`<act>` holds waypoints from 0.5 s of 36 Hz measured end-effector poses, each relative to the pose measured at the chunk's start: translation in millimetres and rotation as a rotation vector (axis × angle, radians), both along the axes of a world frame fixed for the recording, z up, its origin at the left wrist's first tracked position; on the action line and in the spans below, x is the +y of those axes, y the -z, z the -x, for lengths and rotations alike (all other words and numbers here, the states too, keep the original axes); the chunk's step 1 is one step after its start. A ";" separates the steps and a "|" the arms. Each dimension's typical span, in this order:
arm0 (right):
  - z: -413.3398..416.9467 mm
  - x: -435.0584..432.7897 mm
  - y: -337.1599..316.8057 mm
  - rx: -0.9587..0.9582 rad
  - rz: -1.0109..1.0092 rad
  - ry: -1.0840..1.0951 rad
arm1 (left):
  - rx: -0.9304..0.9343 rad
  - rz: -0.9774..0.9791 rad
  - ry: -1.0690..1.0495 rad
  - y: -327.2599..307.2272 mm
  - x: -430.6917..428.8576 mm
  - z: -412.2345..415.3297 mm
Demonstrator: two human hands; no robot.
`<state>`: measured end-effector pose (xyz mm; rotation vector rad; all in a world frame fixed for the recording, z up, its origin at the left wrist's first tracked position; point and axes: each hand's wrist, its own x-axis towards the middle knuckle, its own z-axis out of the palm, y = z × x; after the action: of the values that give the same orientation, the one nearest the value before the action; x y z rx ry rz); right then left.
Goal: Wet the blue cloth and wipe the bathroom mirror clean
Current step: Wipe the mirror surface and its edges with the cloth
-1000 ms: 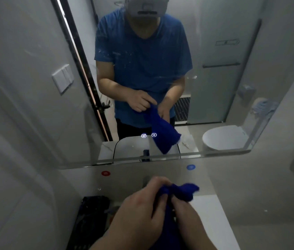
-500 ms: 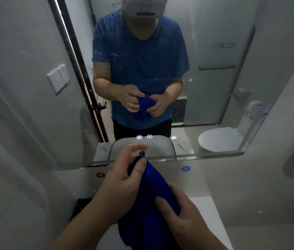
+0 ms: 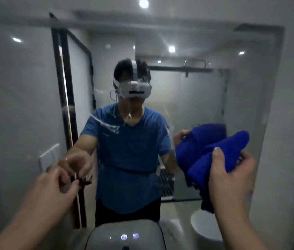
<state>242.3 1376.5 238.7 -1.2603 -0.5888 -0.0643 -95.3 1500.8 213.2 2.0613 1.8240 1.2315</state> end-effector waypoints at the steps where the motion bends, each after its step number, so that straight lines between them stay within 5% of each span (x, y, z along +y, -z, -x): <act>1: -0.4 10.6 -16.6 -0.024 -0.037 0.023 | -0.004 -0.004 -0.017 -6.2 3.4 -1.0; 6: 5.8 45.0 -40.4 -0.261 -0.006 0.097 | 0.051 -0.008 -0.019 -10.1 17.6 2.2; 12: 54.6 64.5 49.3 -0.843 0.130 0.036 | 0.027 -0.053 -0.019 4.0 22.3 1.4; 18: 44.0 67.0 88.2 -0.766 0.125 0.143 | 0.074 -0.116 -0.024 12.7 30.6 2.9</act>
<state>198.3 1443.5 150.4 -1.3862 -1.1687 -0.6595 -98.2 1531.4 200.5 2.1798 1.8549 1.3129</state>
